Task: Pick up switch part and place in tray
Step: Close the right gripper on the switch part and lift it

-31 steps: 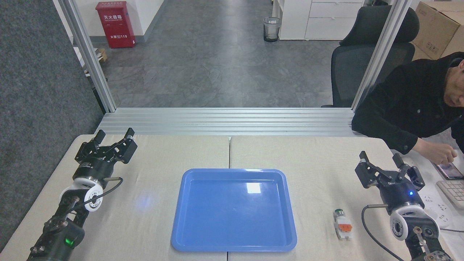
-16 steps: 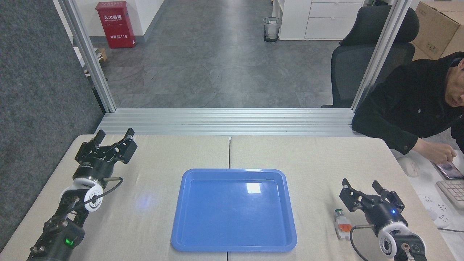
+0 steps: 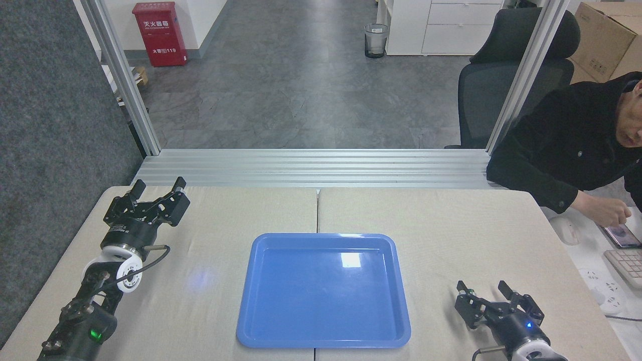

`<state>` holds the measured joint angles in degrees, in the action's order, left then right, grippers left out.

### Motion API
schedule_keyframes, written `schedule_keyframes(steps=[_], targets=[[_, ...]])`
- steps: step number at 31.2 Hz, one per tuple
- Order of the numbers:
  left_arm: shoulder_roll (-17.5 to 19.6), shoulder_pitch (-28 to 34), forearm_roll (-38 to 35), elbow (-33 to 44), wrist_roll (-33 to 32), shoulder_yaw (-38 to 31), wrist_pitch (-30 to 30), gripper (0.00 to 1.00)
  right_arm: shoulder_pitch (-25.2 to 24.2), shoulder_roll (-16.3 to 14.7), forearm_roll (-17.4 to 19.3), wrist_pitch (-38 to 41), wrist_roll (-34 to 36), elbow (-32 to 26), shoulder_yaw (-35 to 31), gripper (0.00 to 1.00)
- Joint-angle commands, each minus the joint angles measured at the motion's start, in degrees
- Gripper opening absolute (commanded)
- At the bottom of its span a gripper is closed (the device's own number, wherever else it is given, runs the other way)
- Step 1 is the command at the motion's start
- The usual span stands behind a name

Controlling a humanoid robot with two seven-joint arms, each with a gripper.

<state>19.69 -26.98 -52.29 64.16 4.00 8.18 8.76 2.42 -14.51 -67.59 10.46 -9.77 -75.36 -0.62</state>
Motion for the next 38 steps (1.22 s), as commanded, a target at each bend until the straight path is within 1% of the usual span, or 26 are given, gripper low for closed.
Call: schedule_keyframes(steps=[1,3,5,6,8,15,21,22,23,25,26,28,32,36,38], targets=[[0.0,0.0,0.0,0.0,0.0,0.0,-0.1,1.00,-3.2,3.4,-1.4,-0.3,0.4,-4.4,2.1,0.92],[0.0,0.0,0.0,0.0,0.0,0.0,-0.1,1.00,-3.5,3.5,-1.4,-0.2,0.6,-4.4,2.1,0.87],[0.0,0.0,0.0,0.0,0.0,0.0,-0.1,1.00,-3.5,3.6,-1.5,-0.2,1.0,-4.4,2.1,0.80],[0.0,0.0,0.0,0.0,0.0,0.0,-0.1,1.00,-3.5,3.7,-1.7,-0.3,1.0,-4.4,2.2,0.79],[0.0,0.0,0.0,0.0,0.0,0.0,-0.1,1.00,-3.6,3.8,-2.3,-0.3,1.0,-4.4,2.3,0.79],[0.0,0.0,0.0,0.0,0.0,0.0,-0.1,1.00,-5.0,5.0,-7.9,-0.3,0.9,-3.5,2.5,0.80],[0.0,0.0,0.0,0.0,0.0,0.0,-0.1,1.00,-5.8,5.4,-8.4,-0.3,0.9,-3.3,2.5,0.81],[0.0,0.0,0.0,0.0,0.0,0.0,-0.1,1.00,-5.8,5.4,-8.4,-0.3,0.9,-3.3,2.5,0.79],[0.0,0.0,0.0,0.0,0.0,0.0,-0.1,1.00,-5.9,5.4,-8.4,-0.3,0.9,-3.3,2.5,0.75],[0.0,0.0,0.0,0.0,0.0,0.0,-0.1,1.00,-5.9,5.4,-8.4,-0.3,0.8,-3.3,2.5,0.46],[0.0,0.0,0.0,0.0,0.0,0.0,-0.1,1.00,-5.9,5.4,-8.4,-0.3,0.8,-3.3,2.5,0.34],[0.0,0.0,0.0,0.0,0.0,0.0,-0.1,1.00,-5.9,5.5,-8.6,-0.6,0.6,-3.3,2.5,0.17],[0.0,0.0,0.0,0.0,0.0,0.0,-0.1,1.00,-5.9,6.0,-9.6,-3.1,0.6,-3.3,2.5,0.00],[0.0,0.0,0.0,0.0,0.0,0.0,-0.1,1.00,-4.5,6.1,-9.0,-5.3,1.2,-3.5,1.3,0.00],[0.0,0.0,0.0,0.0,0.0,0.0,-0.1,1.00,-1.9,6.2,-8.7,-6.3,1.8,-4.1,0.2,0.00]])
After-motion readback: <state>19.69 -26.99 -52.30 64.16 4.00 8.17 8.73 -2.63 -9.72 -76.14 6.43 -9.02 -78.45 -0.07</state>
